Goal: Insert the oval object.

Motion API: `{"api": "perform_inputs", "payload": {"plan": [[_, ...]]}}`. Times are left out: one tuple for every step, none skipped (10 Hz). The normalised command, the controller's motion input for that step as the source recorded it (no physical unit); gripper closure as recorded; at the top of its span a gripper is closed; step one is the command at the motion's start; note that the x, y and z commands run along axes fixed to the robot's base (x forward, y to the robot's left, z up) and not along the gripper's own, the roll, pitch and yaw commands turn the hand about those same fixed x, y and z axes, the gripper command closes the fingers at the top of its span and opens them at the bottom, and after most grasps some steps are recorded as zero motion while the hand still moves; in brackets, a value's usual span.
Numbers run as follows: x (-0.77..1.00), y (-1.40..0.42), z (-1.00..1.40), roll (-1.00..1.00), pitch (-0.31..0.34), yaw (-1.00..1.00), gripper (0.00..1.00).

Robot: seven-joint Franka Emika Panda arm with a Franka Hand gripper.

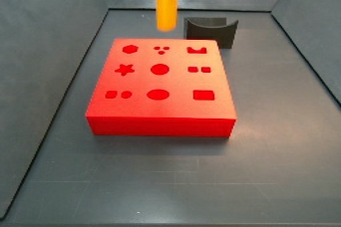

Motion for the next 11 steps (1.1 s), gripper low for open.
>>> {"api": "perform_inputs", "payload": {"plan": [[0.0, -0.06, -0.3, -0.07, -0.069, -0.98, 1.0], [0.0, -0.09, -0.3, -0.03, 0.0, -1.0, 1.0], [0.0, -0.07, -0.3, 0.0, 0.003, -1.0, 1.0], [0.0, -0.07, -0.28, 0.0, 0.014, -1.0, 1.0], [0.0, -0.08, -0.28, 0.04, 0.0, -1.0, 1.0], [0.0, -0.07, -0.29, 0.05, 0.0, -1.0, 1.0], [0.0, -0.04, -0.27, 0.07, 0.0, -1.0, 1.0], [0.0, -0.02, -0.27, 0.09, -0.006, -1.0, 1.0], [0.0, 0.0, -0.29, 0.08, -0.029, -1.0, 1.0], [0.0, 0.0, -0.19, 0.0, -0.09, -1.0, 1.0], [0.0, 0.0, -0.15, 0.0, -0.116, -1.0, 1.0]]}}
